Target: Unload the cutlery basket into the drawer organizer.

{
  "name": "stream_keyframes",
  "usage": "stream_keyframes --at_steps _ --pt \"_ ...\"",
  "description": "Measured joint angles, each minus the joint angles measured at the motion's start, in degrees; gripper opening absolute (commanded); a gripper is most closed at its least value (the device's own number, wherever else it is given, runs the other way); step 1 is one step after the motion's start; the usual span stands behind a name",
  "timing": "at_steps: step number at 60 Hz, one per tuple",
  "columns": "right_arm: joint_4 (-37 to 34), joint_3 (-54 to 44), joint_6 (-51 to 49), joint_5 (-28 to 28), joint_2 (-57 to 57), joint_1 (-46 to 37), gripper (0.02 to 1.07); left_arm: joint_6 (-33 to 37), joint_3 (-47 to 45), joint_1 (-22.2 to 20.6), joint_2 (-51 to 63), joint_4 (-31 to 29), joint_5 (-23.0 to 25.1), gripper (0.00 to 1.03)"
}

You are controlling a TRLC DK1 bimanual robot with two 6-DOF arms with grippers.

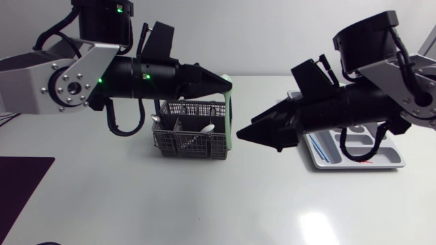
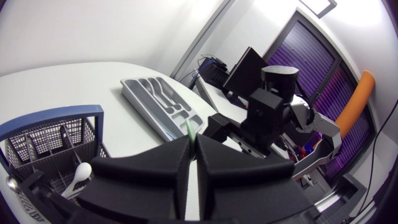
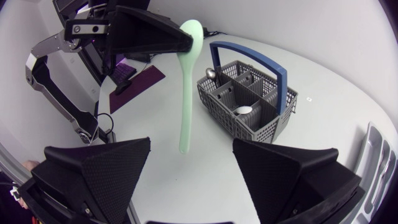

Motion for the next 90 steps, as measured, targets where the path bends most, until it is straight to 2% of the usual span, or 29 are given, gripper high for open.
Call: stream_keyframes --at_steps 5,36,42,49,59,65,68,74,81,90 --pt "0.7 0.8 0.0 -1.2 1.9 0.6 0.82 -0.4 0.6 -0.8 0.3 0.0 0.7 0.04" --pt "3.2 3.5 0.5 -1.5 4.3 3.0 0.13 -1.4 0.8 -1.8 0.9 -0.5 0.9 0.04" --pt "3.3 3.5 0.7 -1.5 4.5 3.0 0.11 -1.4 0.8 -1.8 0.9 -0.5 0.9 0.05" --pt "3.4 3.5 1.1 -1.2 4.5 3.0 0.08 -1.4 0.8 -1.8 0.9 -0.5 1.4 0.25" --pt "3.6 3.4 1.3 -0.3 4.5 3.6 0.08 -1.4 0.8 -1.8 0.9 -0.5 1.4 0.47" --pt "3.7 2.9 1.3 0.2 4.5 4.1 0.08 -1.4 0.8 -1.8 0.9 -0.5 1.3 0.53" --pt "3.6 2.4 1.3 0.4 4.5 4.3 0.08 -1.4 0.8 -1.8 0.9 -0.5 1.3 0.61" --pt "3.4 1.9 1.3 1.2 4.5 4.5 0.08 -1.4 0.9 -1.8 0.8 -0.5 1.3 0.7" --pt "2.3 1.2 0.9 2.5 4.4 4.3 0.08 -1.4 1.2 -1.7 0.4 -0.5 0.6 0.75" --pt "-0.4 -1.1 -2.3 5.3 3.3 0.8 0.08 -1.4 3.1 0.1 -0.5 -1.1 -1.8 0.74"
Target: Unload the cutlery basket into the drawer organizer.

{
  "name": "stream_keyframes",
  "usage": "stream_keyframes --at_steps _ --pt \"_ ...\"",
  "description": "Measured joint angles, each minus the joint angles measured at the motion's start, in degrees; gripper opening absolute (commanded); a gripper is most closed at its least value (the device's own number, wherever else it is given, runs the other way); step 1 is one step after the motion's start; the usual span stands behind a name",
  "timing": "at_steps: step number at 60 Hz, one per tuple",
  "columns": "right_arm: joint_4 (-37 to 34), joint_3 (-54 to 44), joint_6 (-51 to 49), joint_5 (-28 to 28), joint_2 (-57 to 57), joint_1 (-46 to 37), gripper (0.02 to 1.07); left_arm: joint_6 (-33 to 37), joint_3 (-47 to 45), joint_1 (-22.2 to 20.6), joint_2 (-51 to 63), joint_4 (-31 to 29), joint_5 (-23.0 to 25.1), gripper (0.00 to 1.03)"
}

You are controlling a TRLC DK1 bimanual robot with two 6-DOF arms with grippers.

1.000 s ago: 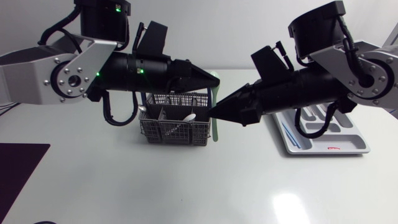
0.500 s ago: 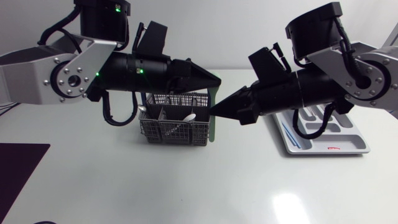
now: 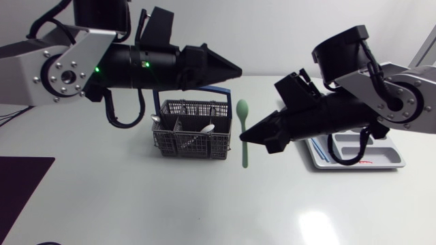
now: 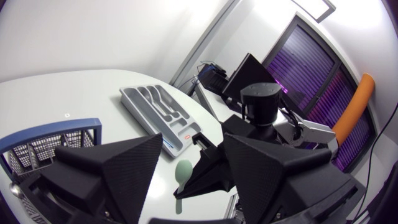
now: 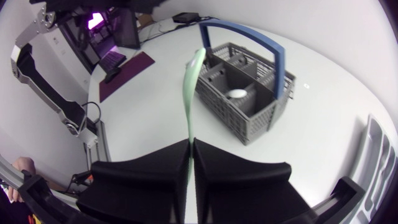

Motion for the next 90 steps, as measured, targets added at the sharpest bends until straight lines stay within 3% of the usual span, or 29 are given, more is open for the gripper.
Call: stream_keyframes --at_steps 9,22,41,54,68,77,79,82,86,90 --pt "-0.5 -3.5 -7.6 5.4 -2.1 -8.5 0.08 0.9 1.1 2.3 -0.9 -2.3 -5.8 0.75" --pt "0.4 -6.4 -23.1 6.1 -1.3 -28.9 0.08 7.8 0.8 2.6 -1.4 -7.5 -14.8 0.75" --pt "11.8 -7.0 -45.0 7.0 6.9 -50.7 0.08 13.8 -2.0 0.5 -1.4 -9.0 -21.3 0.75" --pt "20.2 -7.0 -57.1 7.0 14.6 -58.1 0.08 16.8 -5.2 -2.4 -1.6 -9.1 -26.3 0.77" --pt "25.9 -6.9 -66.9 7.8 22.9 -61.9 0.08 18.3 -6.6 -2.9 -2.6 -10.4 -28.1 0.78" --pt "33.2 -7.0 -72.3 9.7 26.1 -62.6 0.08 18.3 -7.0 -2.9 -3.8 -10.5 -29.2 0.8" --pt "34.4 -7.1 -73.3 10.3 26.4 -62.7 0.13 18.3 -7.1 -2.9 -3.9 -10.7 -29.4 0.8" --pt "35.8 -7.5 -74.7 10.6 26.9 -62.8 0.28 18.3 -7.4 -2.9 -3.9 -10.8 -29.6 0.8" --pt "37.8 -8.7 -76.3 11.4 27.1 -63.0 0.6 18.3 -7.8 -2.9 -3.9 -11.1 -29.6 0.8" --pt "39.0 -10.3 -77.7 12.0 27.1 -63.1 0.82 18.4 -8.1 -3.0 -3.9 -11.4 -29.8 0.8"
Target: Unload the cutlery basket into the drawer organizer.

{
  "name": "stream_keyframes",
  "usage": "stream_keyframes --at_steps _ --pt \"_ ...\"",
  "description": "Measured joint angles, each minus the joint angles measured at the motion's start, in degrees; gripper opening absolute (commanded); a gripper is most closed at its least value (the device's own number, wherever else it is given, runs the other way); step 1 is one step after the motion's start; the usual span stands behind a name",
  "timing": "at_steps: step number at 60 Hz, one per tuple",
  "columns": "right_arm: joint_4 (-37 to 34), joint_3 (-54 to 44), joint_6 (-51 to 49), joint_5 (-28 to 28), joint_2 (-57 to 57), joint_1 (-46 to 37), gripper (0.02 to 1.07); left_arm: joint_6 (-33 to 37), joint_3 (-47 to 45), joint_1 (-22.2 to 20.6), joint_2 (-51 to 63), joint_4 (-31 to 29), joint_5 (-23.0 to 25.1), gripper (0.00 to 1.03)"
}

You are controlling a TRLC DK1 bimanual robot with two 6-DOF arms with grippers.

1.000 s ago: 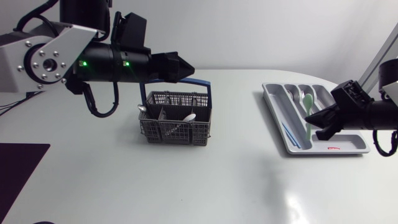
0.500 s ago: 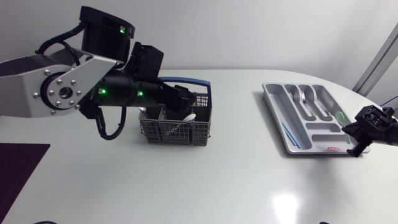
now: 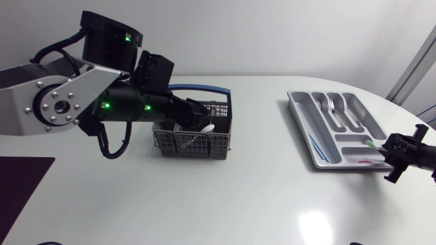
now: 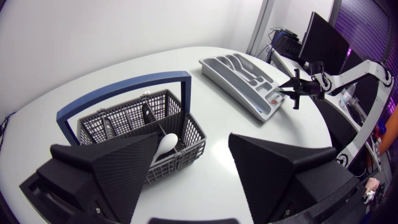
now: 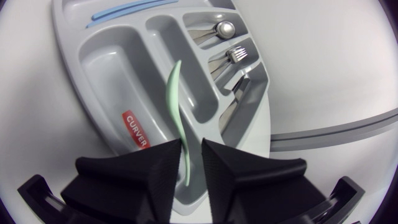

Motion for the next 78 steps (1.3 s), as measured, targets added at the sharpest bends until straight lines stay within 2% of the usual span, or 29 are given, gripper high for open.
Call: stream_keyframes --at_steps 1,4,18,23,29,36,47,64,73,78 --pt "0.0 -0.3 -0.1 0.2 0.0 0.0 0.88 0.0 0.0 0.0 0.0 -0.1 -0.1 0.8" --pt "0.0 -1.1 -0.7 0.8 0.0 -0.1 0.94 0.0 -0.1 0.0 0.0 -0.2 -0.2 0.81" --pt "-0.4 -2.5 -0.1 1.2 -6.4 0.0 0.98 0.4 -0.4 -0.3 -0.4 -0.2 -1.3 0.83" --pt "-6.3 -2.3 3.1 1.4 -12.9 0.4 0.98 1.2 -0.6 -0.5 -0.6 -0.5 -1.4 0.83" --pt "-20.8 1.0 11.1 1.8 -21.0 3.4 0.98 1.7 -1.2 -0.5 -0.9 -0.5 -1.5 0.84" --pt "-35.8 7.5 22.3 1.8 -26.4 10.4 0.98 2.8 -2.2 -0.5 -1.4 -0.6 -1.6 0.85" --pt "-48.5 13.0 39.1 2.5 -28.8 24.7 0.97 4.5 -4.2 -0.5 -1.7 -0.6 -1.6 0.85" --pt "-56.6 20.7 63.8 2.6 -22.8 44.6 0.97 6.4 -6.2 0.5 -2.4 -0.3 -1.6 0.87" --pt "-58.8 24.7 70.9 2.1 -17.8 51.6 0.97 7.7 -7.6 1.4 -2.4 0.1 -1.6 0.89" --pt "-59.9 27.2 74.4 -0.5 -14.8 54.4 0.97 8.4 -8.2 2.1 -2.4 0.3 -1.7 0.89"
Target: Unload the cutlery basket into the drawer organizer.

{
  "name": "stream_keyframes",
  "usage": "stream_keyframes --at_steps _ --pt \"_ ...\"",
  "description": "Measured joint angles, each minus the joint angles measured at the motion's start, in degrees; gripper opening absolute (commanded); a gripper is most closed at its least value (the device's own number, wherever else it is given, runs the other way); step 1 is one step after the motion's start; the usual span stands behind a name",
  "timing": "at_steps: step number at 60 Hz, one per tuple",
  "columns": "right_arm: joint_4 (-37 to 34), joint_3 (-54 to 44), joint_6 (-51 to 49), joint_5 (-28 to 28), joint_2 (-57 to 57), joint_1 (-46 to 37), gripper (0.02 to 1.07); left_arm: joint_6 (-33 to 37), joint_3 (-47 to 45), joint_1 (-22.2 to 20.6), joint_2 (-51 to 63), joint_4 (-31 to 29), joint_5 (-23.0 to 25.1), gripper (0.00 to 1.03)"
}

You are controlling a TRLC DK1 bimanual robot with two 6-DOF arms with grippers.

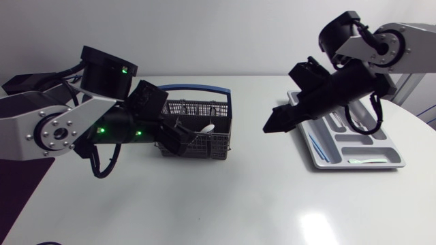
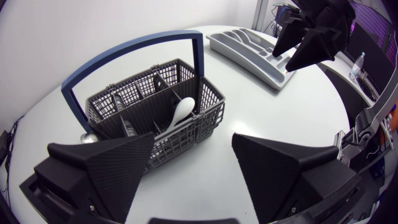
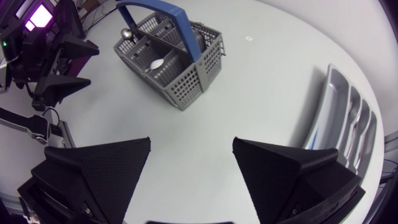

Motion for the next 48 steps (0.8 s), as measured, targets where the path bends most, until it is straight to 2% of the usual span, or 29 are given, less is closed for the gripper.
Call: stream_keyframes --at_steps 20,36,48 --pt "0.0 7.5 10.5 -6.3 8.0 5.4 0.97 1.9 -1.4 0.4 0.0 2.7 0.0 0.89" --pt "5.9 7.9 19.1 -6.1 11.3 9.9 0.97 2.5 -1.5 0.4 0.2 5.2 0.0 0.89" --pt "6.9 11.0 22.6 -4.4 14.8 12.0 0.97 3.8 -1.6 0.8 1.0 6.8 0.1 0.89"
